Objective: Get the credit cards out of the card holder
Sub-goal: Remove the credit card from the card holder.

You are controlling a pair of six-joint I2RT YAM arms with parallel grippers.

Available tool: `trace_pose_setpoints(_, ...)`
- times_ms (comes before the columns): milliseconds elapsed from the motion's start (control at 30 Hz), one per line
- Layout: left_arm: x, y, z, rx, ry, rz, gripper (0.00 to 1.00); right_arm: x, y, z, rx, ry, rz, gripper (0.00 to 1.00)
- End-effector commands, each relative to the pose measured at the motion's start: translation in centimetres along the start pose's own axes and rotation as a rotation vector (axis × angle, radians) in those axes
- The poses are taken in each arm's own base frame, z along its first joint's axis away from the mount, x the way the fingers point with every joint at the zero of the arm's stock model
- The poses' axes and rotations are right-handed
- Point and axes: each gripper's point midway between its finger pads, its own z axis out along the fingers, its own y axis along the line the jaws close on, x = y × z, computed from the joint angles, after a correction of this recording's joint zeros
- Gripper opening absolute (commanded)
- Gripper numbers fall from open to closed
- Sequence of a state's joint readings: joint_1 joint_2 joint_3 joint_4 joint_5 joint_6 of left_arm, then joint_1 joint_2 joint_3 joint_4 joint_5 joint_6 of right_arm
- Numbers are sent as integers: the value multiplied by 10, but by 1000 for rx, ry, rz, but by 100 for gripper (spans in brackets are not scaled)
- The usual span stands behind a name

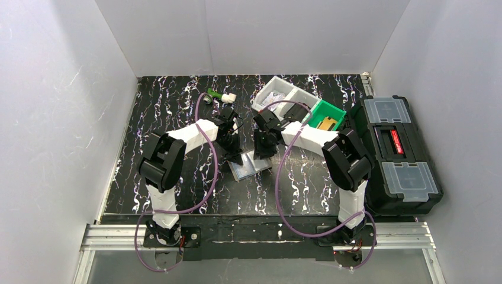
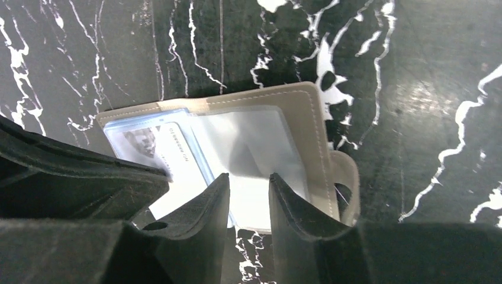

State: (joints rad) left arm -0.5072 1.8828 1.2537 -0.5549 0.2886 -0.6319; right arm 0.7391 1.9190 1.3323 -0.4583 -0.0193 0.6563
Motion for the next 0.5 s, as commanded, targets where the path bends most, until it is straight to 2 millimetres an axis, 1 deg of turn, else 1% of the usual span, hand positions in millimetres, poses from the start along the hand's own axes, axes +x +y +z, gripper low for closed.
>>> trace_pose_setpoints(0, 7, 25, -3, -103, 15, 13, 0, 0, 24, -1, -116, 46, -42, 39)
trace_pose_setpoints(100, 6, 20, -13, -86, -8, 26, 1, 8, 40, -3, -224, 79, -54, 39)
trace_pose_setpoints(167, 7, 19, -20, -82, -23, 33, 3, 14, 44, -5, -266, 96, -57, 40)
trace_pose_setpoints(333, 10, 22, -33, -95, -48, 41, 4, 29, 41, -1, -285, 141, -47, 40)
trace_pose_setpoints(400, 10, 24, -33, -101, -50, 40, 4, 33, 39, 2, -284, 156, -37, 40)
trace_pose_setpoints(467, 11, 24, -30, -100, -41, 36, 4, 37, 38, 6, -285, 172, -23, 44)
